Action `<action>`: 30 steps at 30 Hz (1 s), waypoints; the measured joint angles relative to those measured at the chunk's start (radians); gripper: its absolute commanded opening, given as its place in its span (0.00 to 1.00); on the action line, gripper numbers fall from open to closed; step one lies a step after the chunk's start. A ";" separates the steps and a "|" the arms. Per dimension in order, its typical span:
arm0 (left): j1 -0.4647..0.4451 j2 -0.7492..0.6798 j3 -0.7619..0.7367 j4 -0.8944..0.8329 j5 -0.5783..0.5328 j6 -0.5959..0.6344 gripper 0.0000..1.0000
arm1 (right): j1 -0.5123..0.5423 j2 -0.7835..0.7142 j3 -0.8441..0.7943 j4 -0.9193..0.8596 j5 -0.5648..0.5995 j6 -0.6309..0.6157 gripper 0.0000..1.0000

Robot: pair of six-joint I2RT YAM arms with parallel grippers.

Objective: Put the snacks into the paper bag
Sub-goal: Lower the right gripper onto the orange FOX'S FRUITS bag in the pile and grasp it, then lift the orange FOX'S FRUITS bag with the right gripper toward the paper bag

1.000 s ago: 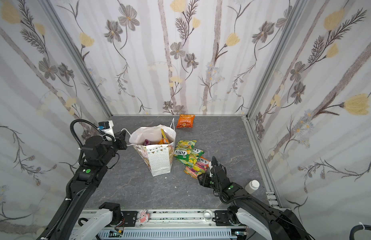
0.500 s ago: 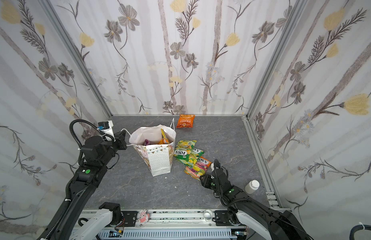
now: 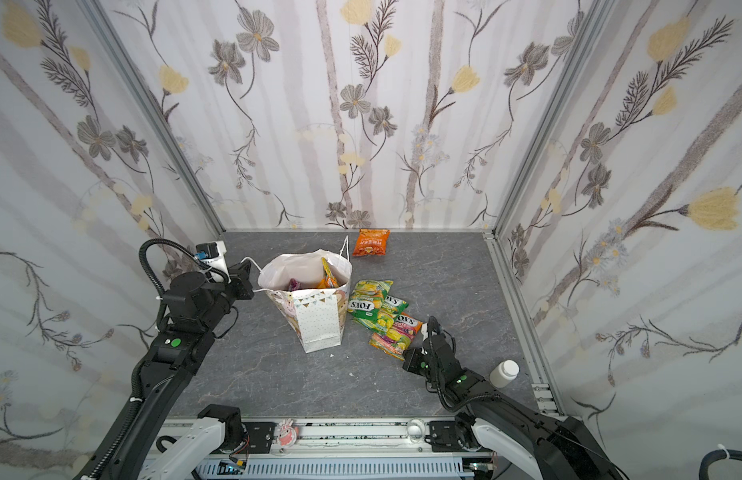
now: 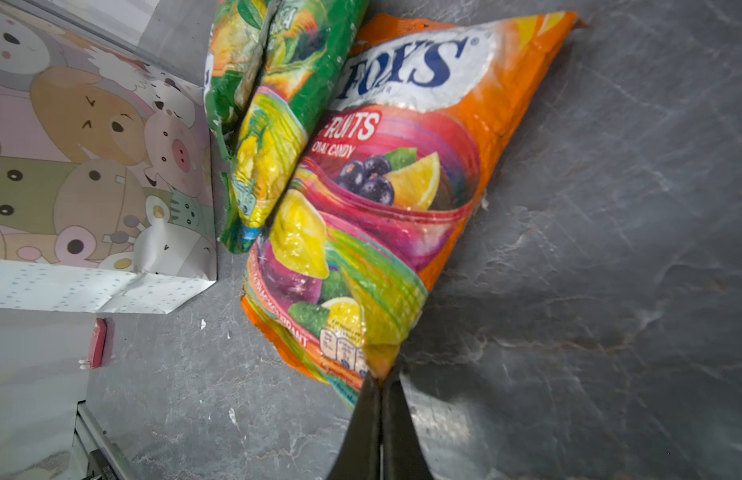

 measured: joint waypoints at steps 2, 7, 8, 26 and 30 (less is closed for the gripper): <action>0.000 0.001 0.000 0.000 -0.003 0.000 0.00 | 0.000 -0.006 0.023 -0.025 0.000 -0.007 0.00; 0.000 -0.002 0.000 0.000 -0.010 0.000 0.00 | -0.002 -0.039 0.095 -0.101 0.000 -0.034 0.00; 0.000 -0.004 0.000 0.000 -0.010 0.000 0.00 | -0.002 -0.048 0.105 -0.119 0.000 -0.038 0.00; 0.000 -0.013 0.000 0.000 -0.002 0.000 0.00 | -0.014 -0.086 0.380 -0.378 0.047 -0.166 0.00; 0.000 -0.013 0.000 0.000 -0.001 0.000 0.00 | -0.014 -0.074 0.473 -0.406 0.053 -0.205 0.00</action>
